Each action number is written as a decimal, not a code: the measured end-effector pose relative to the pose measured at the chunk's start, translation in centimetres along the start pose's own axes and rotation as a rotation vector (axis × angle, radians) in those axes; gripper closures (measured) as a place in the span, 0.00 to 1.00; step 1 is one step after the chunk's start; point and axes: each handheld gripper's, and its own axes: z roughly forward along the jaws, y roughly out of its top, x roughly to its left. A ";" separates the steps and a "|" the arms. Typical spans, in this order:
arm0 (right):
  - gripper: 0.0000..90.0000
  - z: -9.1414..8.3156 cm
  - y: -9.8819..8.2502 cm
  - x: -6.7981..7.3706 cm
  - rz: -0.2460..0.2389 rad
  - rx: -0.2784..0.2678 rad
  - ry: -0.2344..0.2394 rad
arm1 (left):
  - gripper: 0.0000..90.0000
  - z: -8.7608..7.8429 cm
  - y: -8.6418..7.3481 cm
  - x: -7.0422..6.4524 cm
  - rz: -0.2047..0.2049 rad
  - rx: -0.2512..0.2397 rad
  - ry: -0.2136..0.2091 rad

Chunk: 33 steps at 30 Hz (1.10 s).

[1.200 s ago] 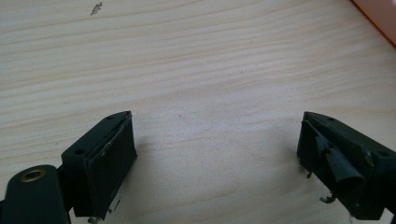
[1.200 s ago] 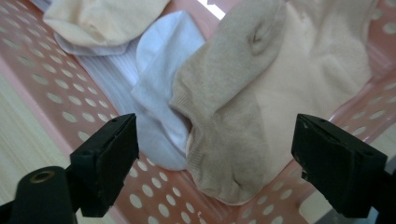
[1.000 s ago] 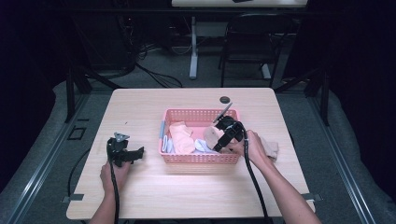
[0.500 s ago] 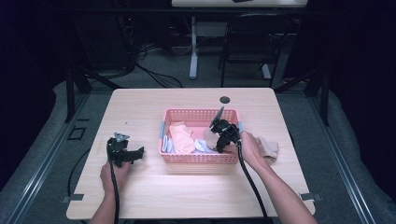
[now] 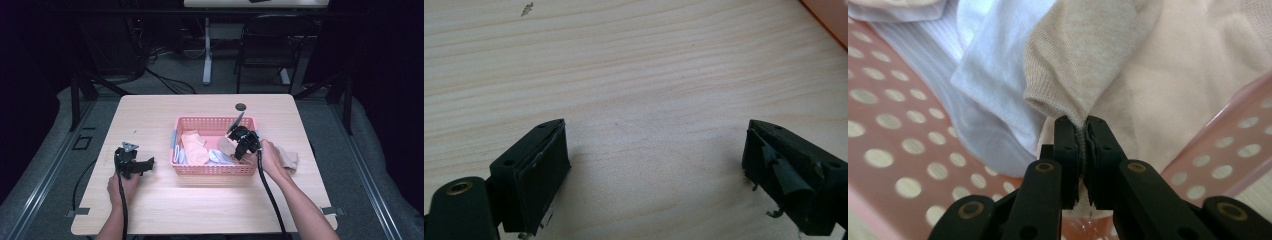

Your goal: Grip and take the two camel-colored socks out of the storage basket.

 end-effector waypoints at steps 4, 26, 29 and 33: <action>0.94 -1.3 0.0 -0.1 -0.009 -0.024 0.018 | 0.12 0.0 0.0 0.0 0.000 0.000 0.000; 0.94 -7.8 -0.4 0.2 -0.025 -0.203 0.036 | 0.12 0.0 0.0 0.0 0.000 0.000 0.001; 0.94 -8.8 -0.5 0.0 -0.030 -0.217 0.036 | 0.12 0.0 0.0 0.0 0.000 -0.001 0.001; 0.94 -10.0 -0.7 -0.2 -0.025 -0.237 0.036 | 0.12 0.0 0.0 0.0 0.000 0.000 0.000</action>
